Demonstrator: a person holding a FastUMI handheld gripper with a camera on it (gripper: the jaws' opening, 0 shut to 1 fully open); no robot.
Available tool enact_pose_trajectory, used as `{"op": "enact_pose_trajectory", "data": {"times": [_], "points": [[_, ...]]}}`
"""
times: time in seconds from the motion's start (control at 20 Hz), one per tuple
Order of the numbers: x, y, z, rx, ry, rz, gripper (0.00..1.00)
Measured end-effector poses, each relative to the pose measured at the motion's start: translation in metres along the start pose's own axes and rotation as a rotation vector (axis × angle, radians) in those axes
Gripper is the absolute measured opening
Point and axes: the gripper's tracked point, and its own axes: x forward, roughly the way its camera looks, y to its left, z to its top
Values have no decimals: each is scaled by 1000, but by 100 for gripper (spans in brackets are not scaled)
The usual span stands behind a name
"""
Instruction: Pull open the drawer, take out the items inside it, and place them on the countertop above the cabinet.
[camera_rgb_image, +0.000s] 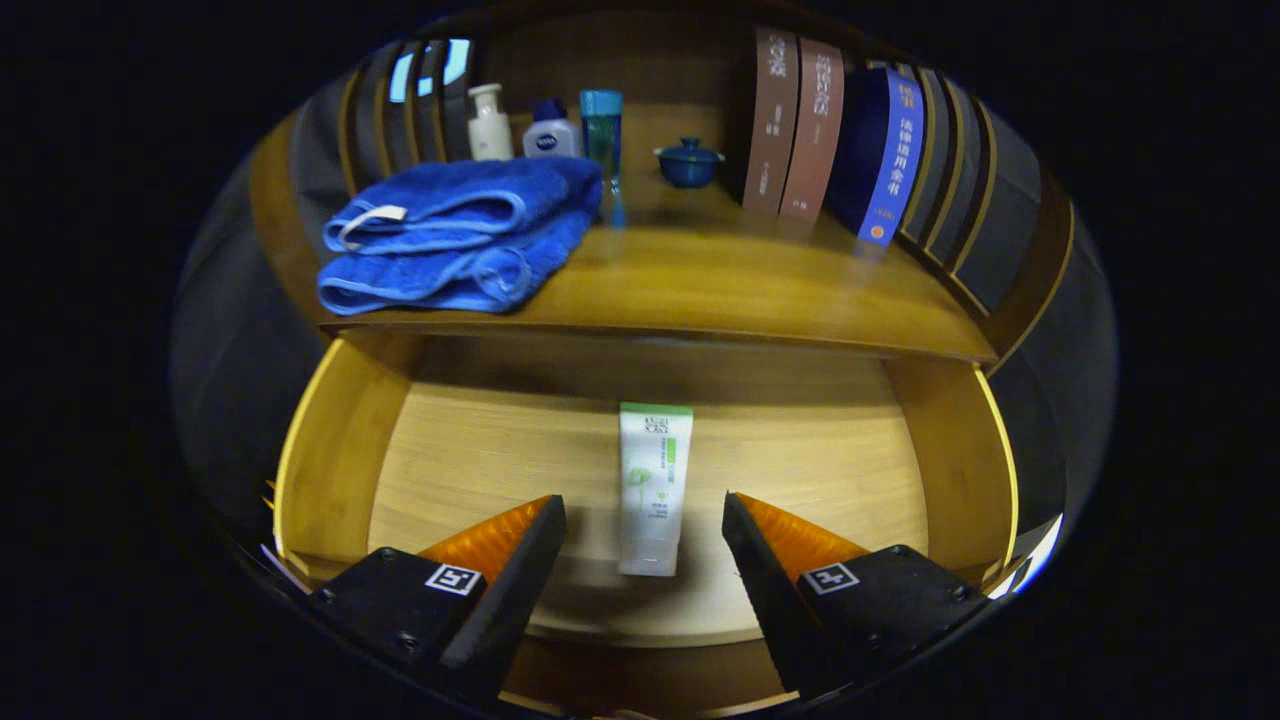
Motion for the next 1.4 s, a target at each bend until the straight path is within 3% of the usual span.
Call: {"op": "enact_pose_trajectory", "data": {"times": [0.35, 0.55, 0.8, 0.9, 1.1, 1.4], "points": [[34, -13, -34, 28, 210, -26, 100], [45, -5, -47, 12, 286, -2, 81], [43, -1, -40, -21, 273, 15, 52], [43, -2, -41, -15, 263, 23, 47], [39, -2, -39, -6, 224, 29, 47], [-13, 2, -33, -1, 108, 84, 47]]}}
